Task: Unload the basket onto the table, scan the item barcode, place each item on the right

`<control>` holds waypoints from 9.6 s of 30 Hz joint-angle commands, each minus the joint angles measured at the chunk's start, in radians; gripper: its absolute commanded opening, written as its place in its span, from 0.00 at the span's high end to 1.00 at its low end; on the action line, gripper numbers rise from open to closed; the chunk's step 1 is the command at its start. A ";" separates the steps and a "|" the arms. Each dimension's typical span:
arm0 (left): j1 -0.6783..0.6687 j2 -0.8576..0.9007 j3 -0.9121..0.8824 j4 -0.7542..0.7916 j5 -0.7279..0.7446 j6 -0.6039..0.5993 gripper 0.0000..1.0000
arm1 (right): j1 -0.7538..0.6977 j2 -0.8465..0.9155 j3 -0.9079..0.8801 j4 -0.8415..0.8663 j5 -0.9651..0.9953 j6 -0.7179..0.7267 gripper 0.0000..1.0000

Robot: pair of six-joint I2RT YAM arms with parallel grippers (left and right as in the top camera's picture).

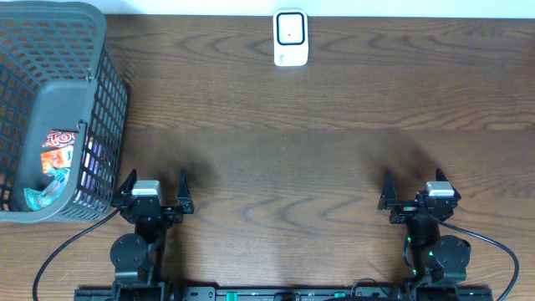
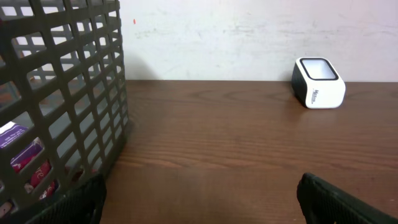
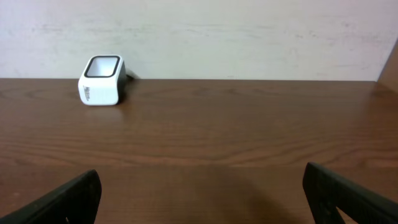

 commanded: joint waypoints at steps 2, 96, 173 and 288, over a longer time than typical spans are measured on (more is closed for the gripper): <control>-0.004 -0.005 -0.014 -0.040 0.006 0.017 0.02 | -0.007 0.002 -0.002 -0.004 0.002 0.000 0.01; -0.004 0.001 0.042 0.655 0.354 -0.364 0.02 | -0.007 0.002 -0.002 -0.004 0.002 0.000 0.01; 0.626 1.637 1.421 -1.250 -0.038 -0.160 0.05 | -0.007 0.002 -0.002 -0.004 0.002 0.000 0.01; -0.420 2.078 1.903 -0.726 0.245 0.020 0.87 | -0.007 0.002 -0.002 -0.004 0.002 0.000 0.01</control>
